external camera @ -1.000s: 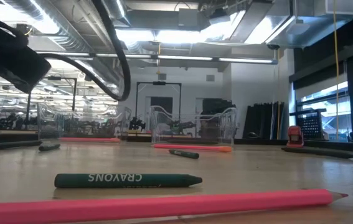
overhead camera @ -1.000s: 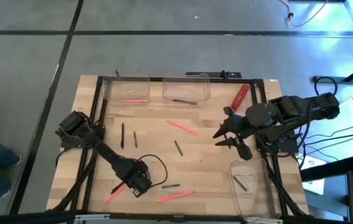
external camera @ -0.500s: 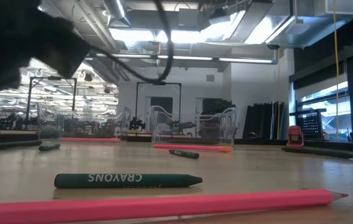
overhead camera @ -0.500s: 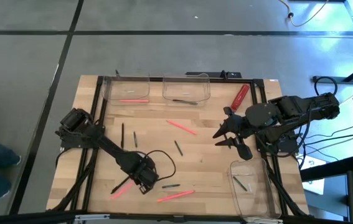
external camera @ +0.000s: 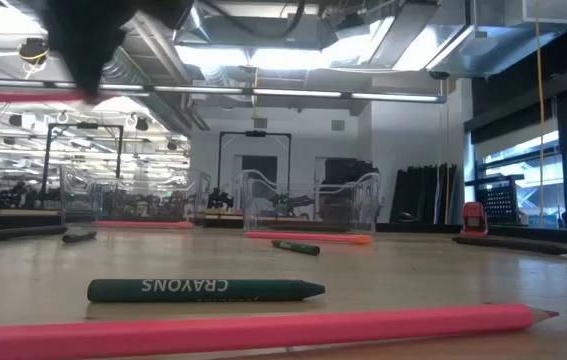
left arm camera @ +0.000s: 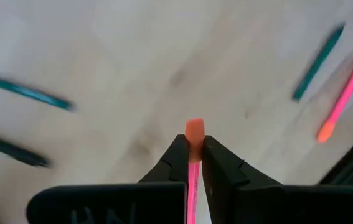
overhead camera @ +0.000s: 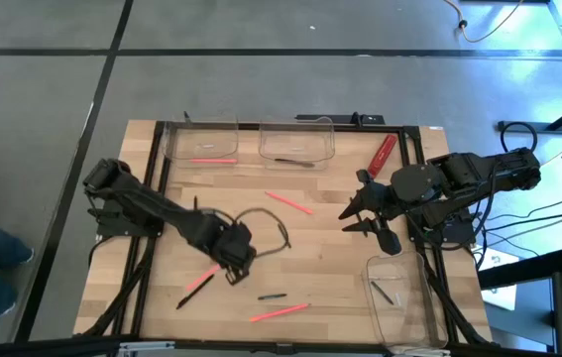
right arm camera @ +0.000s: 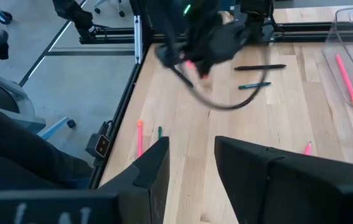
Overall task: Sort crayons/erasers/pens/pencils in bins
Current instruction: Put the pink pencil into the top left transparent bin
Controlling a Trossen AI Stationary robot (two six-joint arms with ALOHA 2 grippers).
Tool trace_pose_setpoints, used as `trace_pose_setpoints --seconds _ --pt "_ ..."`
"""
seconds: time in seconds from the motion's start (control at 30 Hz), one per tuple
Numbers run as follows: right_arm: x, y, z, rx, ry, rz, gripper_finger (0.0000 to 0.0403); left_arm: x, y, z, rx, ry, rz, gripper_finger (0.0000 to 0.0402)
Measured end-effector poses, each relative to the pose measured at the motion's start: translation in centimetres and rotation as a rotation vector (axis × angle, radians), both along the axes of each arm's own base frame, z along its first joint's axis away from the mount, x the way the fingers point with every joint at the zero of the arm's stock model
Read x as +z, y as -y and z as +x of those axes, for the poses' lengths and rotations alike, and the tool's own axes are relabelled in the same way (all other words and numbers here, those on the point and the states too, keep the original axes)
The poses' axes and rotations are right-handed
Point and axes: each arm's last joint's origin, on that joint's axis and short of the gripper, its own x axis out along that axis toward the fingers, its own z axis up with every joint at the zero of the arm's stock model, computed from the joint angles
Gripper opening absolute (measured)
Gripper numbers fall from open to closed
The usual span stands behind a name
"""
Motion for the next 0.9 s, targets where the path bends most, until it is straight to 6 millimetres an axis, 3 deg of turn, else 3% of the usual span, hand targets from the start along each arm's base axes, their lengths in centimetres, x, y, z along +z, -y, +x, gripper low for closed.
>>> trace_pose_setpoints --seconds 0.17,0.33,0.7,0.9 --pt "0.0 0.0 0.0 0.000 0.000 0.000 0.0130 3.9 -3.8 -1.6 0.009 0.044 0.138 0.0014" --pt "0.0 0.2 0.1 -0.065 0.012 -0.037 0.0130 6.3 -8.5 -3.2 -0.057 0.031 0.261 0.0014" --pt "0.1 1.1 0.2 -0.322 0.062 -0.188 0.0130 7.6 -19.4 -5.0 -0.094 -0.113 0.534 0.0014" --pt "0.2 1.2 0.2 -0.377 0.074 -0.220 0.0130 8.4 -25.3 -5.1 -0.196 -0.088 0.717 0.0014"
